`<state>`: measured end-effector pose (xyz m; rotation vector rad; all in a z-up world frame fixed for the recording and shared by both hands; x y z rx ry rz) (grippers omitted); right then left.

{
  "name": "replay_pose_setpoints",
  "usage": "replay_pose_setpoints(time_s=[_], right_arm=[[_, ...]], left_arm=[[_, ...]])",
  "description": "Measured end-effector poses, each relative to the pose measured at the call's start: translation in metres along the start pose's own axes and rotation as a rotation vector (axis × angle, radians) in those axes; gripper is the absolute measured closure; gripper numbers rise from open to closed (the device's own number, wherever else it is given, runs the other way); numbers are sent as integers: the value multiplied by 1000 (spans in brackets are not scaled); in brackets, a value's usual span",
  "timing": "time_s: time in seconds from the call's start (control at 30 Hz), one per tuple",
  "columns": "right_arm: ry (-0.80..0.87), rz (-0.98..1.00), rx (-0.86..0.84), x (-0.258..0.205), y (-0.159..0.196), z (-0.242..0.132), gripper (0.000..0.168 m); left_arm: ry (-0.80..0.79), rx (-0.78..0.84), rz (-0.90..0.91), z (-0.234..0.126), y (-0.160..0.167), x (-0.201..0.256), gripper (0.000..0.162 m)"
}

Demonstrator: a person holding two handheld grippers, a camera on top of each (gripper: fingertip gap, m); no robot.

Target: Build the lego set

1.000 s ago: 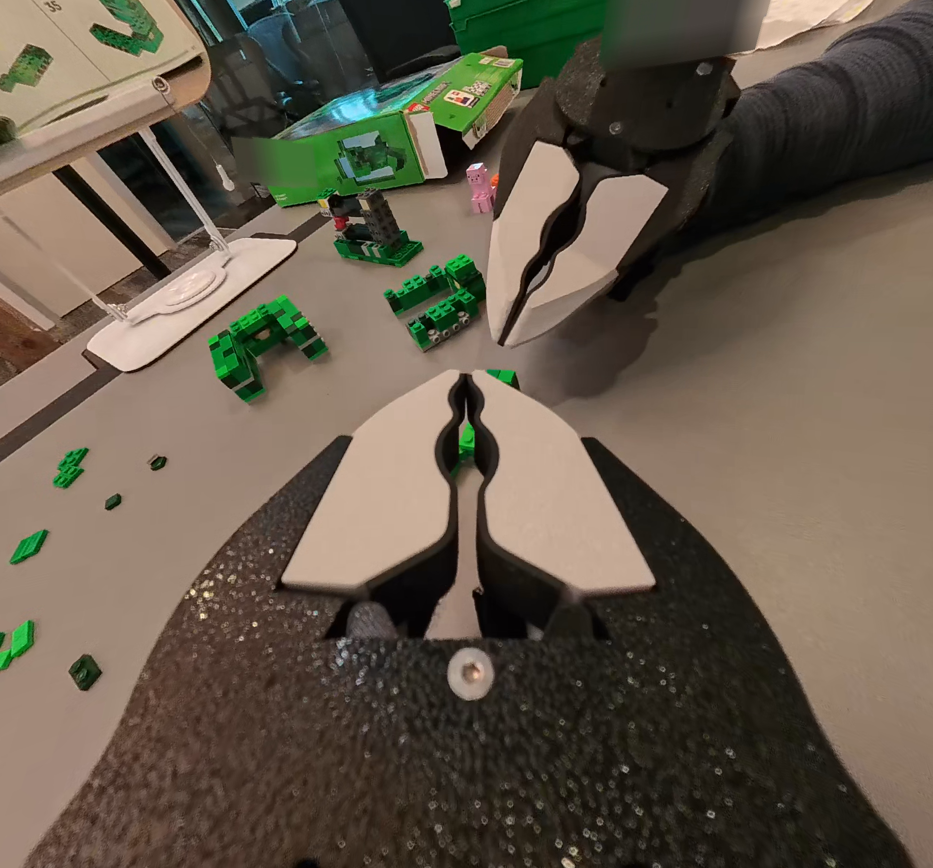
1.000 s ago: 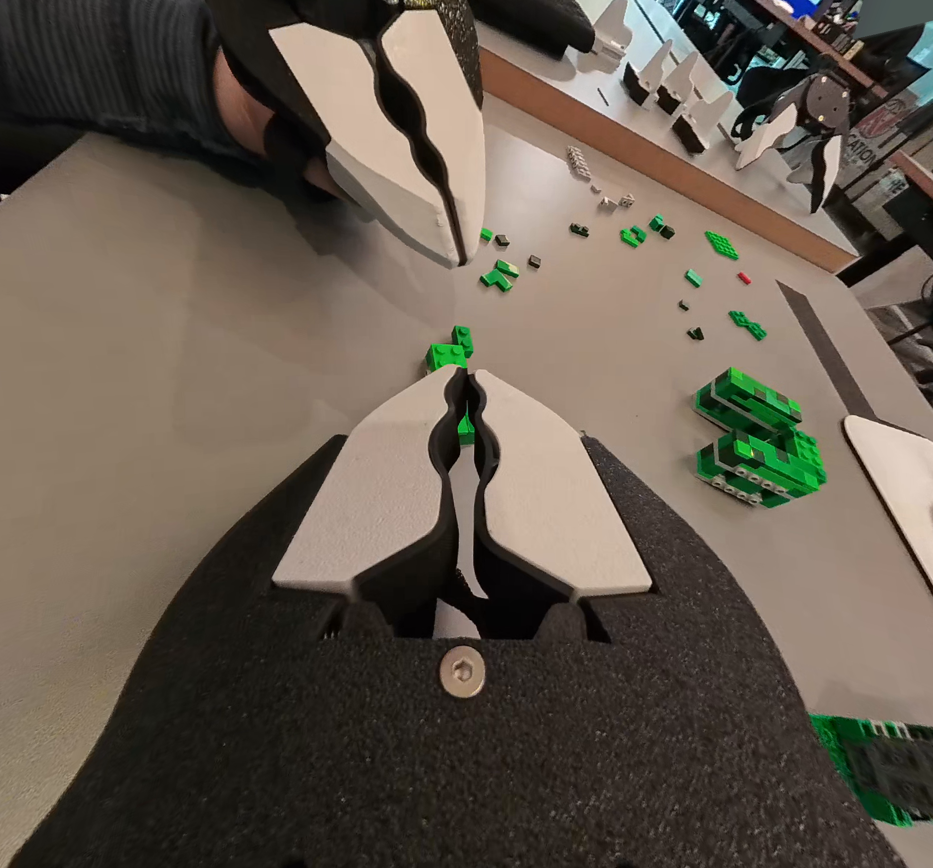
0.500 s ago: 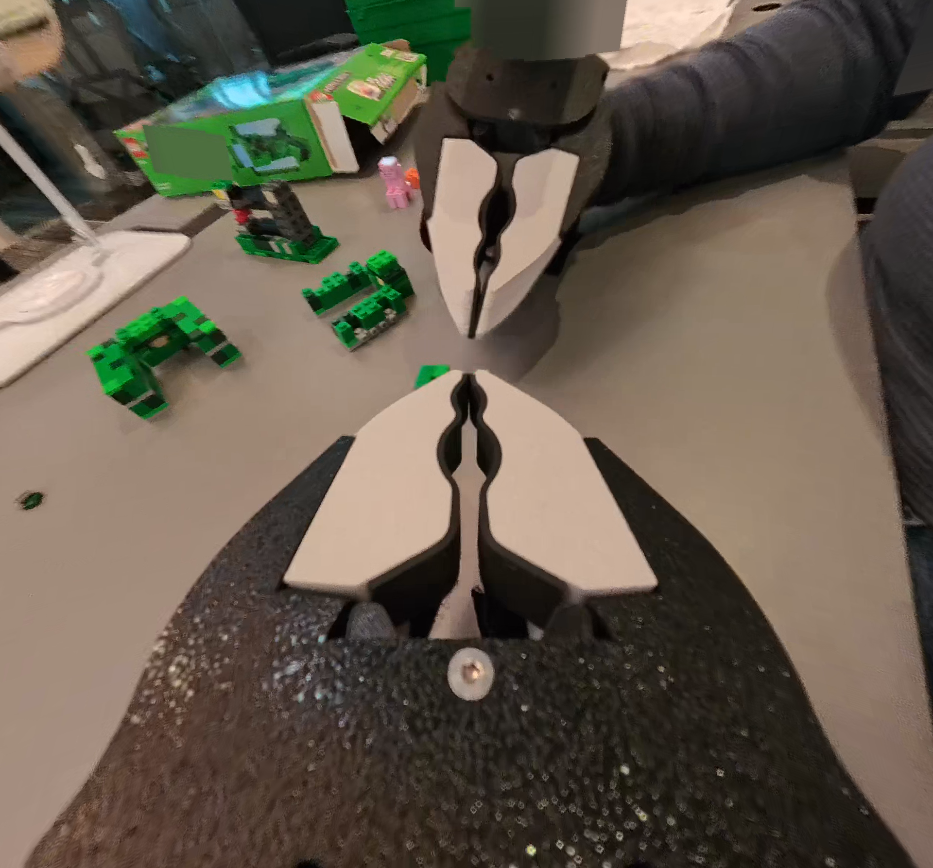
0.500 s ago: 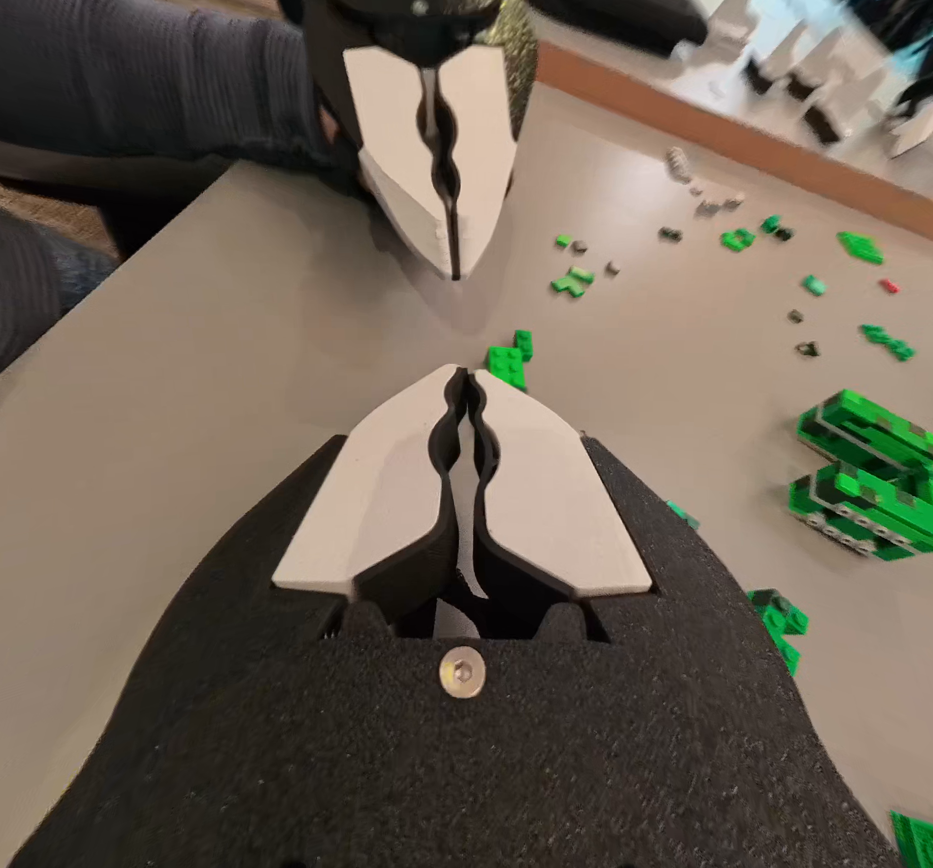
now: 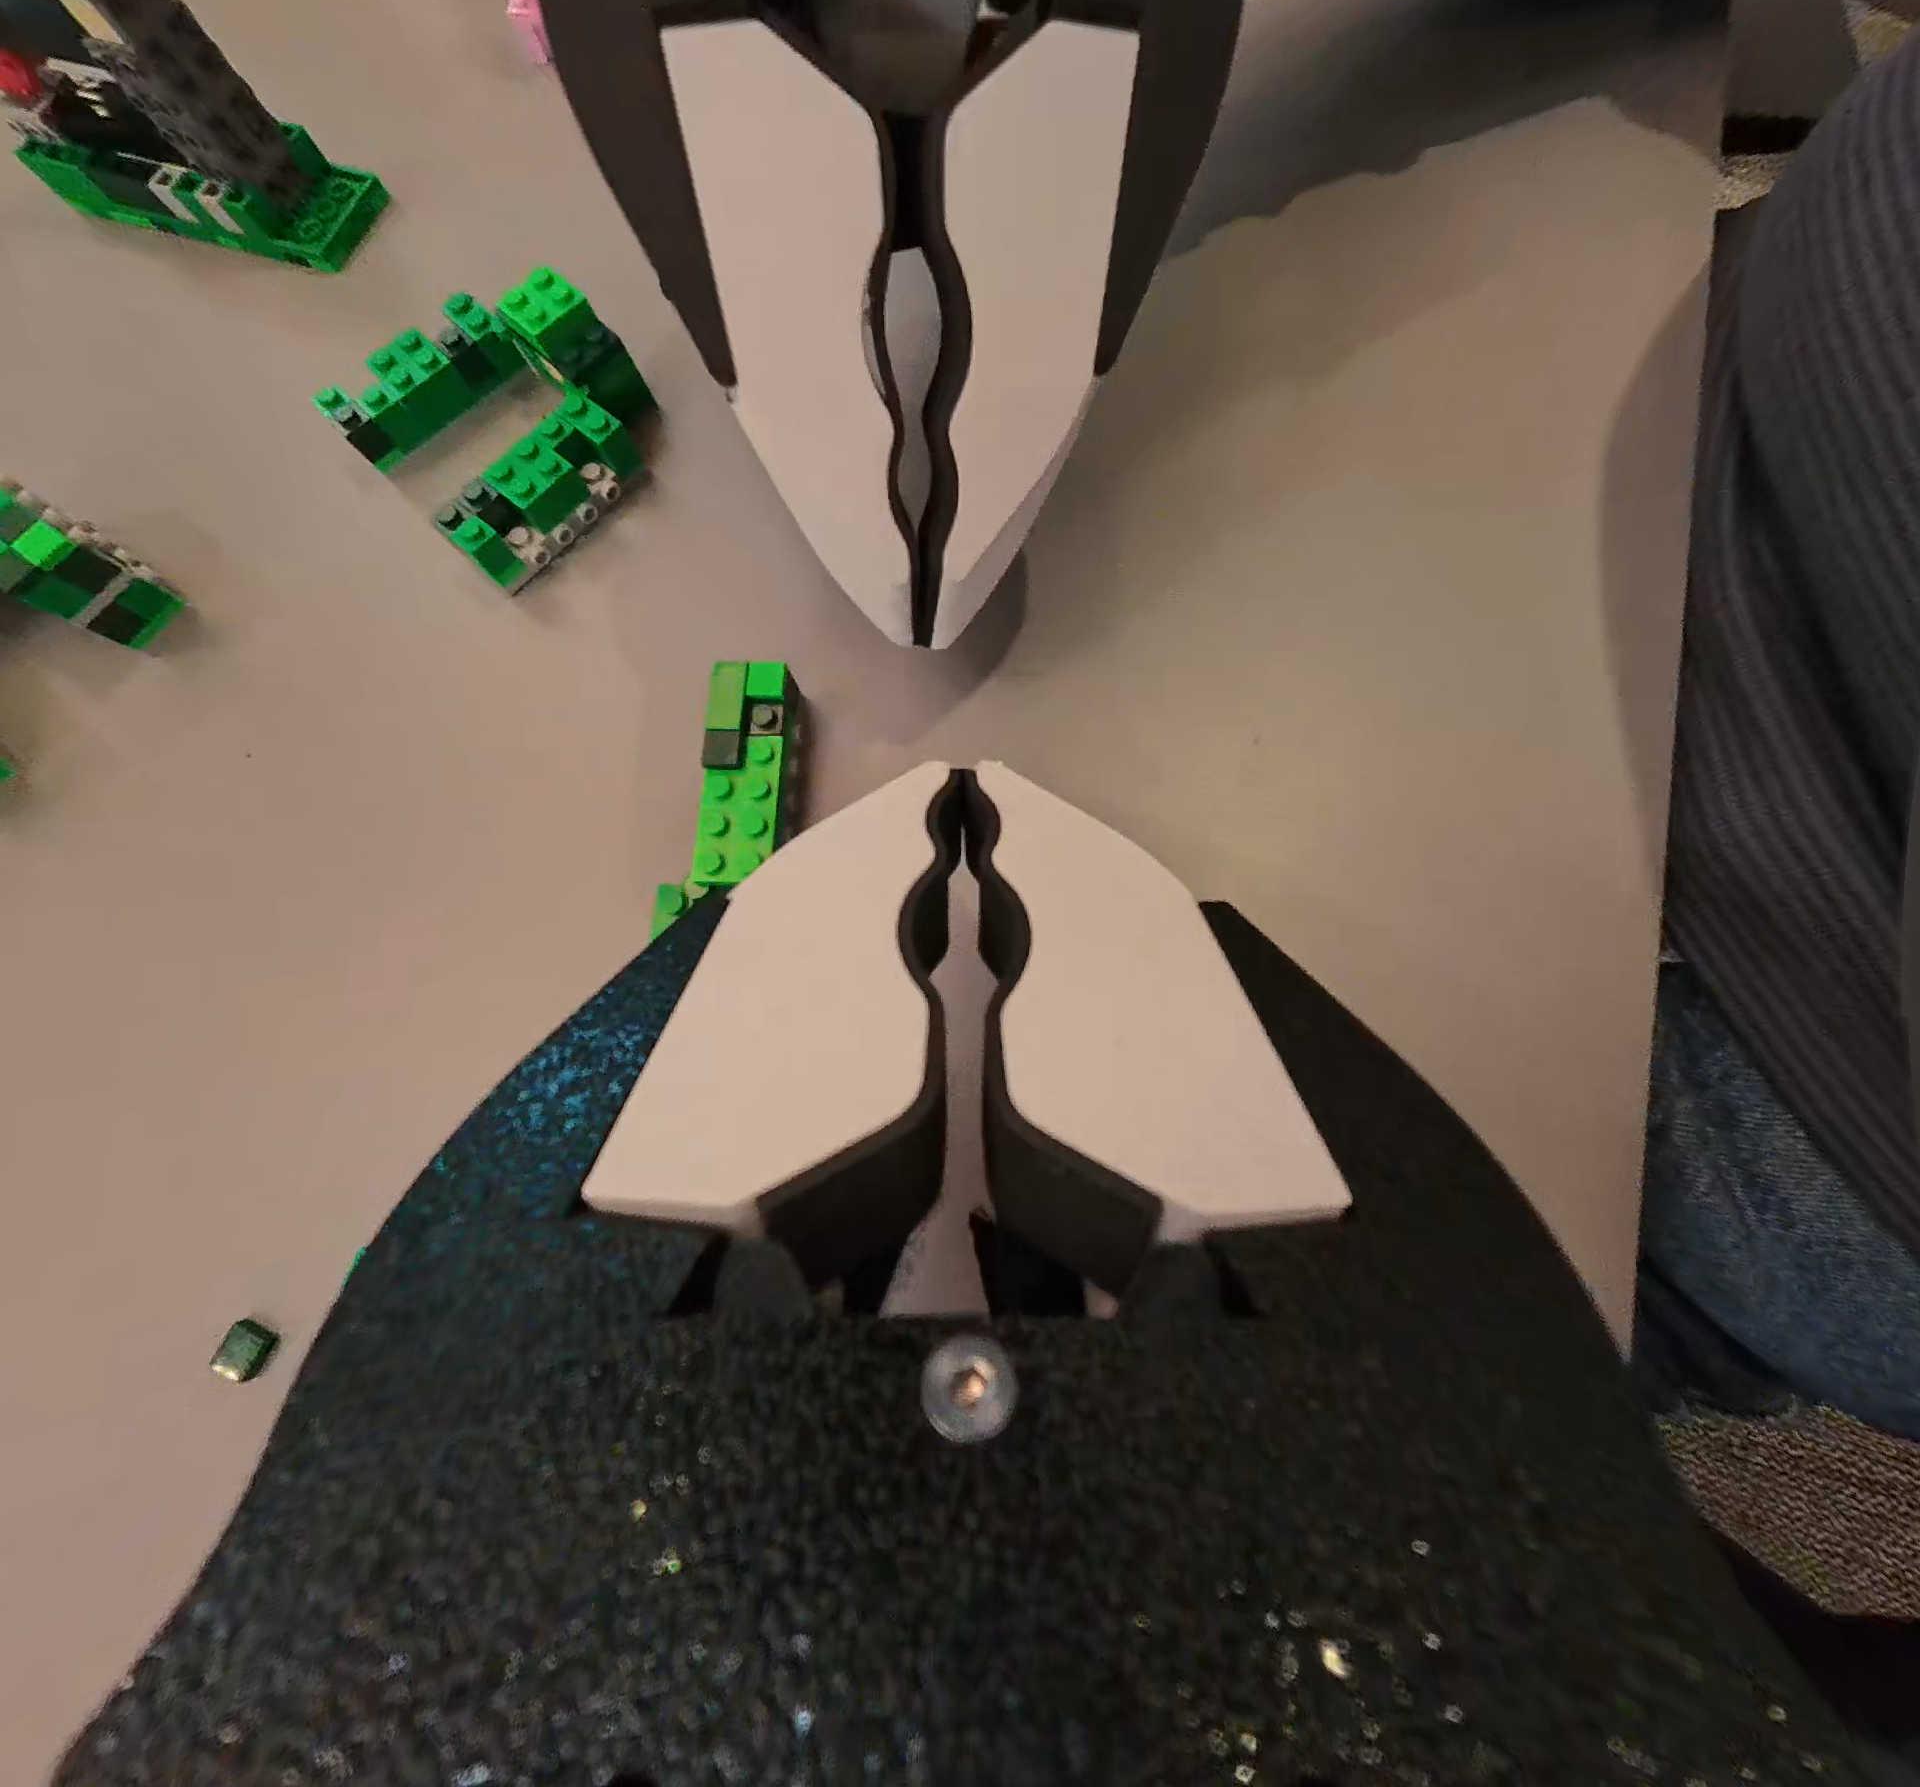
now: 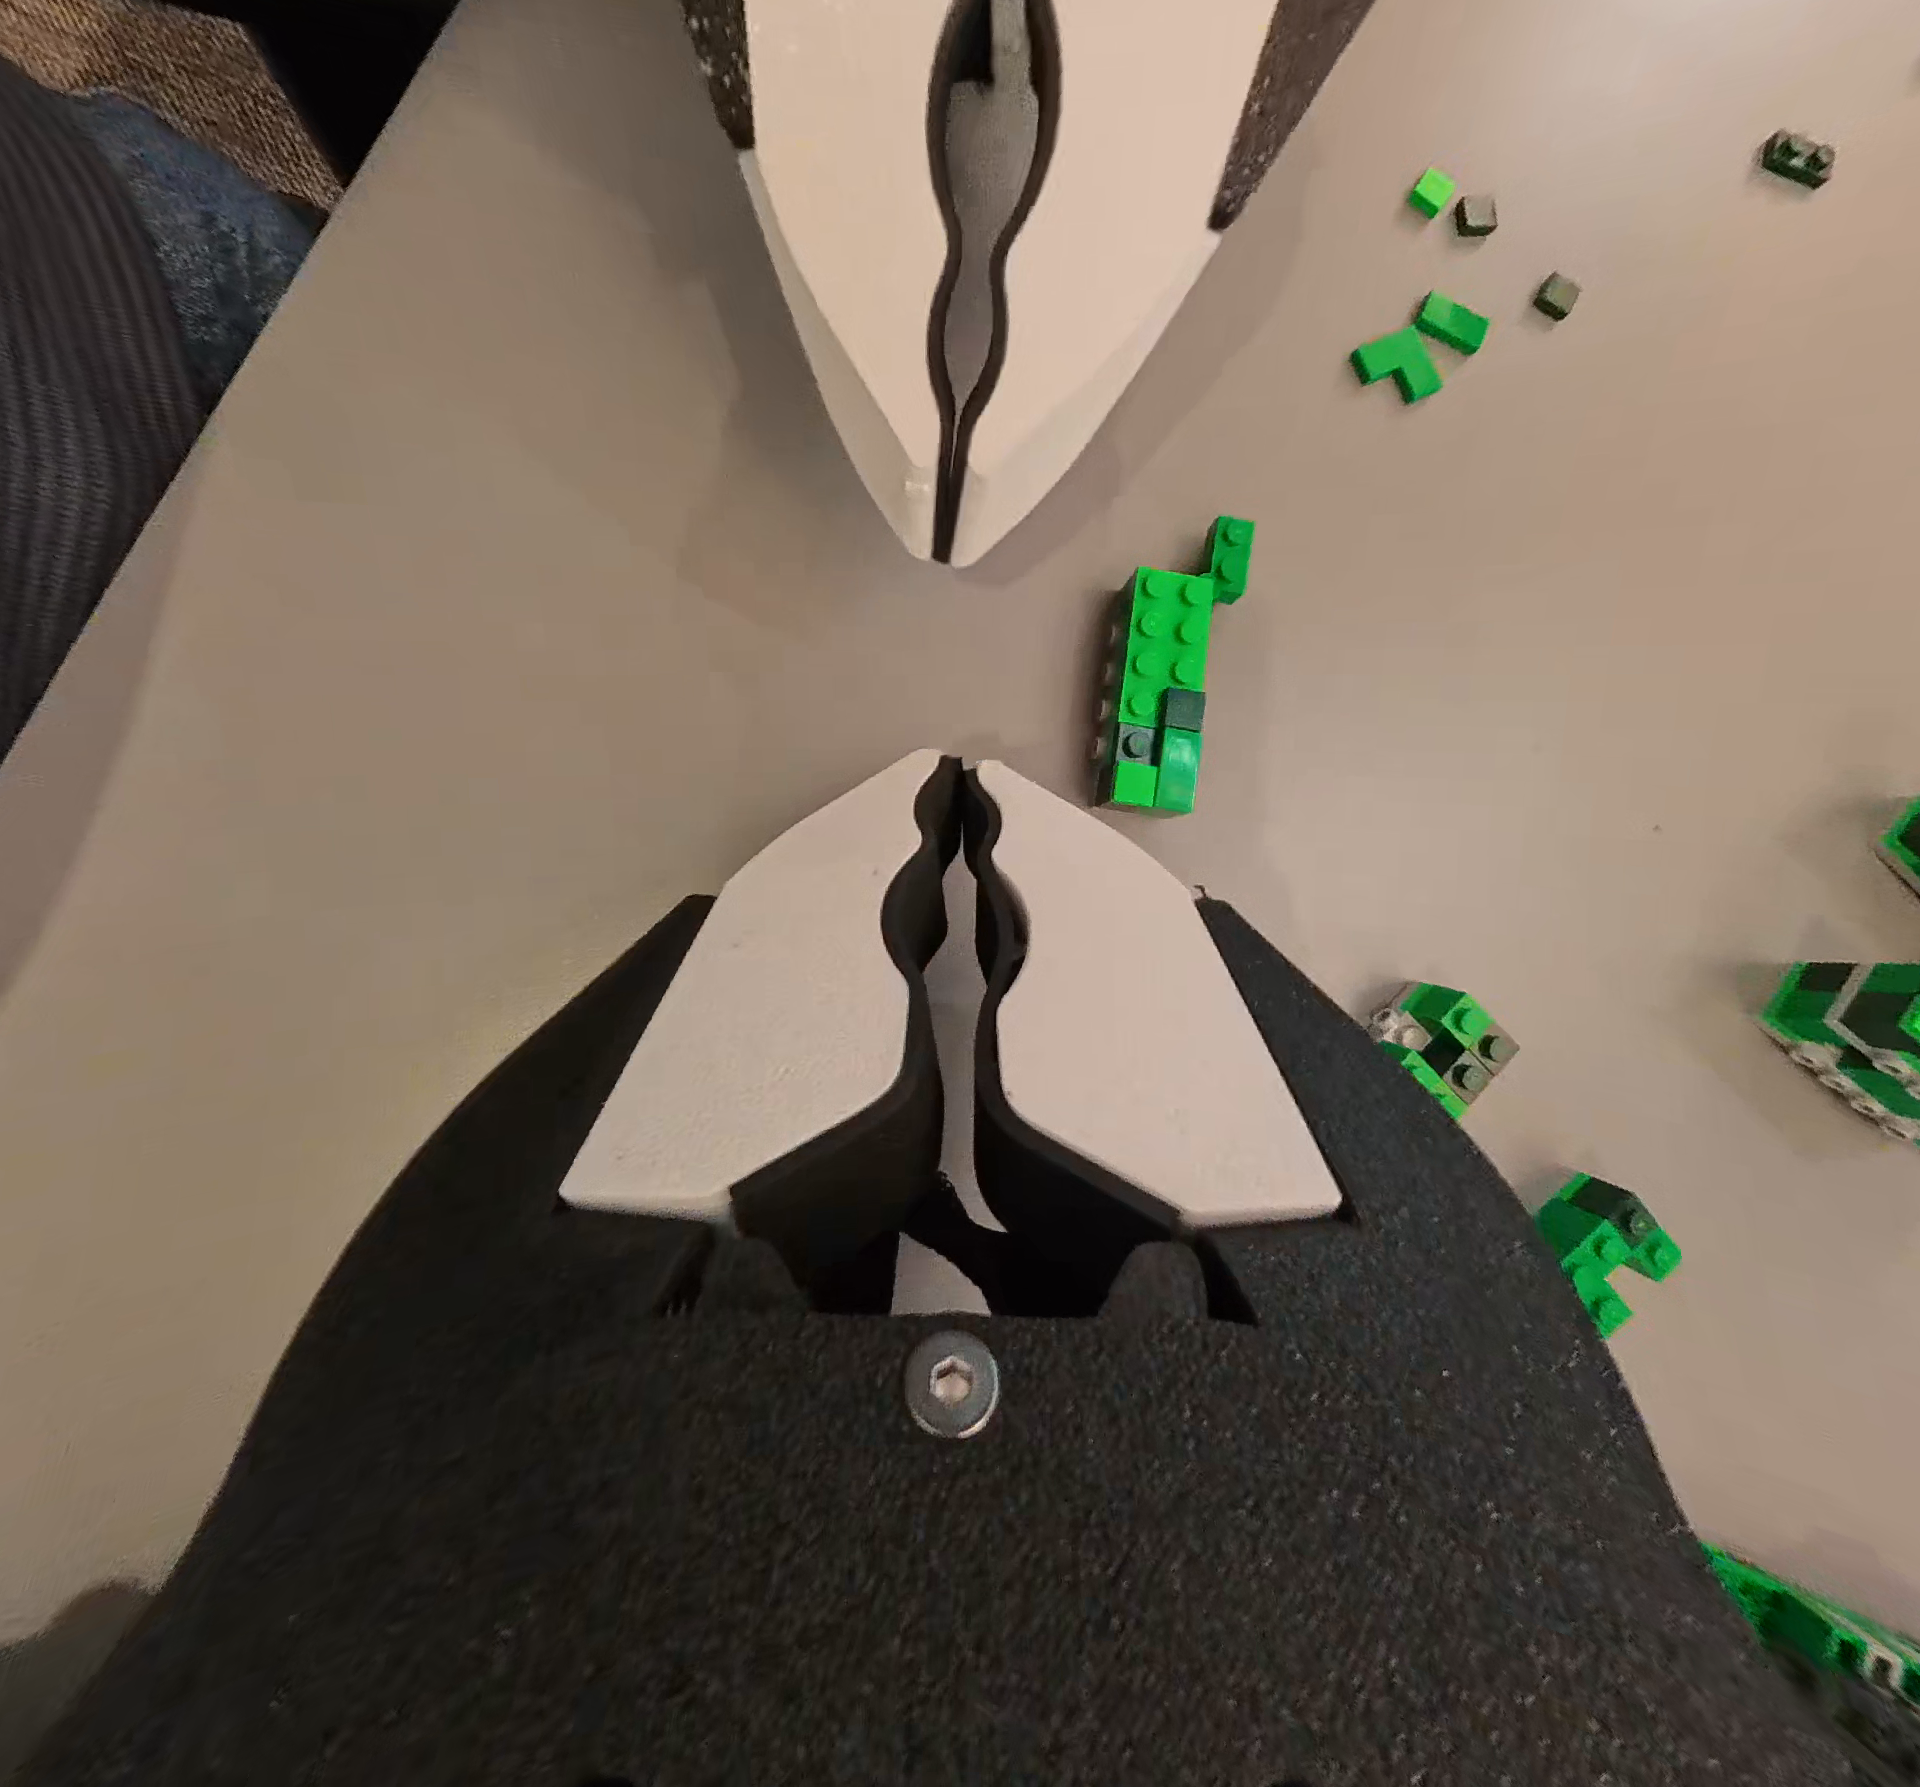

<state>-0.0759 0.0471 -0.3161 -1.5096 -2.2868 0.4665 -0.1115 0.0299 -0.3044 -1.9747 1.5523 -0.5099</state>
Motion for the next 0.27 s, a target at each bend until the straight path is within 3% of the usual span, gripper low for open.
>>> replay_pose_setpoints(time_s=[0.03,0.27], right_arm=[[-2,1,-9,0,1,1,168],[11,-4,-24,2,5,0,168]], left_arm=[[7,0,-6,-1,0,0,162],[-19,-39,5,-4,6,1,162]])
Point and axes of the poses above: each gripper's, where its closed fingertips meet, z out along the fingers, y out of its underside, x = y × z across the jaws, the point moved 1 cm from there along -z, back along the fingers, and after that the axes turned 10 degrees about -x, right-handed, at the moved point
